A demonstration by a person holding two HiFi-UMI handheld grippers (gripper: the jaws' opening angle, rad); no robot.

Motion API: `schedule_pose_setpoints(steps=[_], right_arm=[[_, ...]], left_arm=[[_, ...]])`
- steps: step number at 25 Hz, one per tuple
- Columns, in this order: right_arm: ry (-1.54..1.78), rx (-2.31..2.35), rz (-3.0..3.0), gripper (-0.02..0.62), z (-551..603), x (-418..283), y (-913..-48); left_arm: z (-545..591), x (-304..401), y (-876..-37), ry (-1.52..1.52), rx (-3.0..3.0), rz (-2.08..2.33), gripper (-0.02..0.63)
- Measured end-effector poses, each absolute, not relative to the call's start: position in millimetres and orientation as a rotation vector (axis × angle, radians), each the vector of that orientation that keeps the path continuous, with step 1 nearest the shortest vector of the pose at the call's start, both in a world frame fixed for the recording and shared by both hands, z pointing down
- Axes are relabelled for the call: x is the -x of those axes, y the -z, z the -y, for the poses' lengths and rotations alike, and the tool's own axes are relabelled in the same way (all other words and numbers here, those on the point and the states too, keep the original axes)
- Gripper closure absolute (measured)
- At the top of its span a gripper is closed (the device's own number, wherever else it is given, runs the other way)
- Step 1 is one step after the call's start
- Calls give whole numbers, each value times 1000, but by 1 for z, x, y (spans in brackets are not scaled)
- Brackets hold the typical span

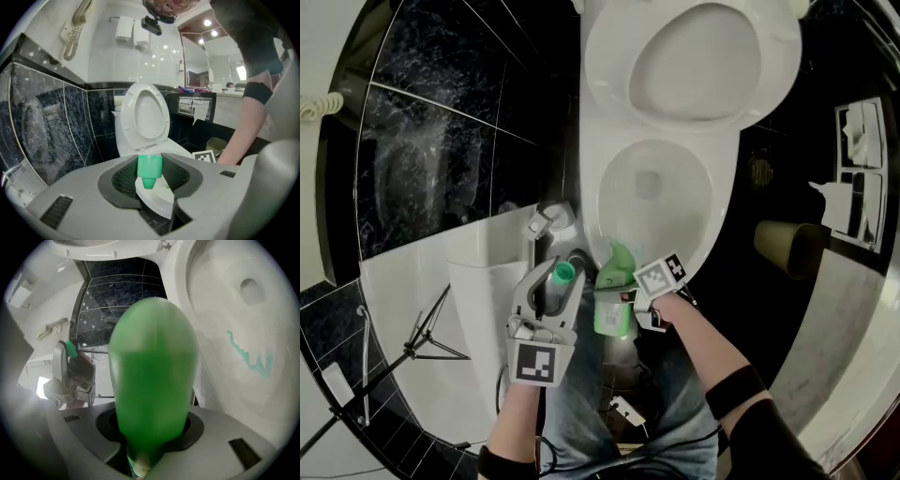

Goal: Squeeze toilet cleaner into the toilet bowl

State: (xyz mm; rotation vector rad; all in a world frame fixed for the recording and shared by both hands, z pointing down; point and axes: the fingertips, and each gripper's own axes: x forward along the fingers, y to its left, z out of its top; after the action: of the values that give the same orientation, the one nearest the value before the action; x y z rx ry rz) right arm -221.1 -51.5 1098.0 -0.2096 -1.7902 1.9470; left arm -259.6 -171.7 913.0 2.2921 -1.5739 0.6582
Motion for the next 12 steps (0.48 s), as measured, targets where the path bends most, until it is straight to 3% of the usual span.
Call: schedule_pose_setpoints(steps=[12], right_arm=[[-1957, 208, 1849, 419, 110, 246, -1099]], left_arm=[[199, 268, -921, -698, -2300, 1541, 446]])
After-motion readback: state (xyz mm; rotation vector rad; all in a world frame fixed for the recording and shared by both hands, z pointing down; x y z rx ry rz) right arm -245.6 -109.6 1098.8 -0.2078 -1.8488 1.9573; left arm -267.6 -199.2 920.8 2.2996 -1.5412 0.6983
